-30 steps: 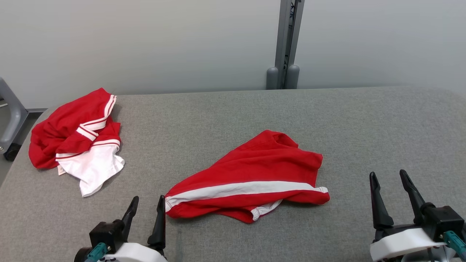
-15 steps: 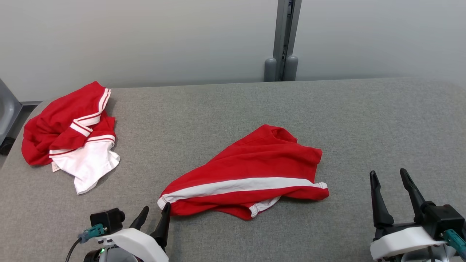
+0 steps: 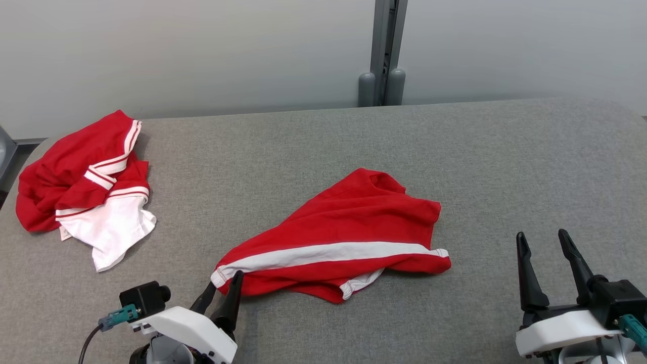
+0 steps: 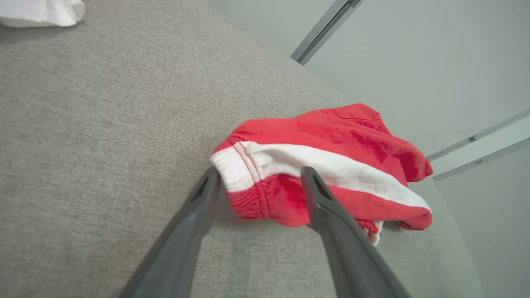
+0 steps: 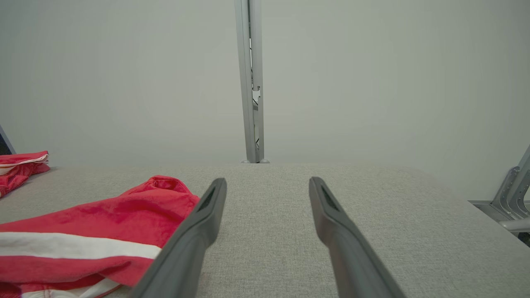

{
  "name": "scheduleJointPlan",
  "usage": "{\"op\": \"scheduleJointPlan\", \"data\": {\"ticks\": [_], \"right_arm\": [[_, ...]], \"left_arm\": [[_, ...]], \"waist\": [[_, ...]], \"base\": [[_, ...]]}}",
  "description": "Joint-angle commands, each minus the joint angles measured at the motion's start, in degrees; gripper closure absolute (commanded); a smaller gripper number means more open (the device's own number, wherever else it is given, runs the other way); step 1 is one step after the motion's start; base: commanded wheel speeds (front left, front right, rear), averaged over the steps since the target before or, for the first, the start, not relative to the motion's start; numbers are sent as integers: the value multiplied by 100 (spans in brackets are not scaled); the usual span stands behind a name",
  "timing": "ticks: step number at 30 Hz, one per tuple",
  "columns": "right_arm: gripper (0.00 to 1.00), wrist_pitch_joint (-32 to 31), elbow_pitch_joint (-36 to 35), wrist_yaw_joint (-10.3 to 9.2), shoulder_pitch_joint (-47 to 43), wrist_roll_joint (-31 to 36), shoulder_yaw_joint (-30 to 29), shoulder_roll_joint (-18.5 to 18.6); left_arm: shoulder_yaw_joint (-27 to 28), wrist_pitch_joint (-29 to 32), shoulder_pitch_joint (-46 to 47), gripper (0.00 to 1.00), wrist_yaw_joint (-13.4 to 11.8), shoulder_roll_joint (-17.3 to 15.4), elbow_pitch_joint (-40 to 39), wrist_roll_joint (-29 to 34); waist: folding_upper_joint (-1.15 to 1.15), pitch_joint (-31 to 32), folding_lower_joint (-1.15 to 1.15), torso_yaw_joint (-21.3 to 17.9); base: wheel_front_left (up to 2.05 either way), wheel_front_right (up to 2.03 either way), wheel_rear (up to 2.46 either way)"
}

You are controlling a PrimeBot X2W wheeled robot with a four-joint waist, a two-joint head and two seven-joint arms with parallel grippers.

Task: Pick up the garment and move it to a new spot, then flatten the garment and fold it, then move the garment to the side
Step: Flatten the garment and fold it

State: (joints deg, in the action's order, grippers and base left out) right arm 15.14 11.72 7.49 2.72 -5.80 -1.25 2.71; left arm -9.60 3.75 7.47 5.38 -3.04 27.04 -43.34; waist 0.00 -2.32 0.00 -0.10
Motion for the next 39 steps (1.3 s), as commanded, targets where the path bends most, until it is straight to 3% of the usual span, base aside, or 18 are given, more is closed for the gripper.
{"op": "scheduleJointPlan", "data": {"ticks": [1, 2, 3, 5, 6, 10, 12, 18, 25, 33, 39], "right_arm": [[0, 1, -7, 1, 32, -13, -6, 35], [0, 1, -10, 1, 36, -13, -6, 35], [0, 1, -10, 1, 36, -13, -6, 35], [0, 1, -19, 1, 43, -11, -21, 35], [0, 1, -21, 1, 45, -8, -28, 35], [0, 1, 2, 1, 68, 10, -12, 35], [0, 1, 35, 1, 110, 26, 23, 35], [0, 1, 775, 1, 313, -140, 254, 34], [0, -476, 1767, 1, 927, -637, 623, 37], [0, -1384, 2188, 1, 1486, -1224, 1304, 60], [0, -2024, 2218, 1, 1650, -1483, 1821, 332]], "left_arm": [[40, -32, 98, 9, -30, -21, -24, -74], [49, -29, 107, 18, -42, -18, -34, -109], [49, -29, 107, 18, -42, -18, -34, -109], [66, -25, 126, 44, -40, -11, -43, -229], [79, -11, 133, 52, -47, -9, -39, -311], [58, -125, 196, 75, -98, -3, 38, -509], [7, -225, 247, 100, -110, 0, 114, -527], [-225, -542, 314, 100, -66, -1, 353, -434], [-445, -847, 261, 100, -37, -108, 705, -105], [-650, -1003, 392, 100, 23, -137, 1013, 73], [-733, -1119, 439, 100, 59, -124, 1196, 94]], "waist": [[0, -6, 0, -8], [0, -12, 0, -10], [0, -12, 0, -10], [0, -24, 0, -10], [0, -30, 0, -8], [0, -69, 0, 5], [0, -90, 0, 8], [0, -133, 0, 47], [0, -173, 0, 182], [0, -229, 0, 357], [0, -251, 0, 436]], "base": [[0, 0, 0], [0, 0, 0], [0, 0, 0], [0, 0, 0], [0, 0, 0], [0, 0, 0], [0, 0, 0], [0, 0, 0], [0, 0, 0], [0, 0, 0], [0, 0, 0]]}}
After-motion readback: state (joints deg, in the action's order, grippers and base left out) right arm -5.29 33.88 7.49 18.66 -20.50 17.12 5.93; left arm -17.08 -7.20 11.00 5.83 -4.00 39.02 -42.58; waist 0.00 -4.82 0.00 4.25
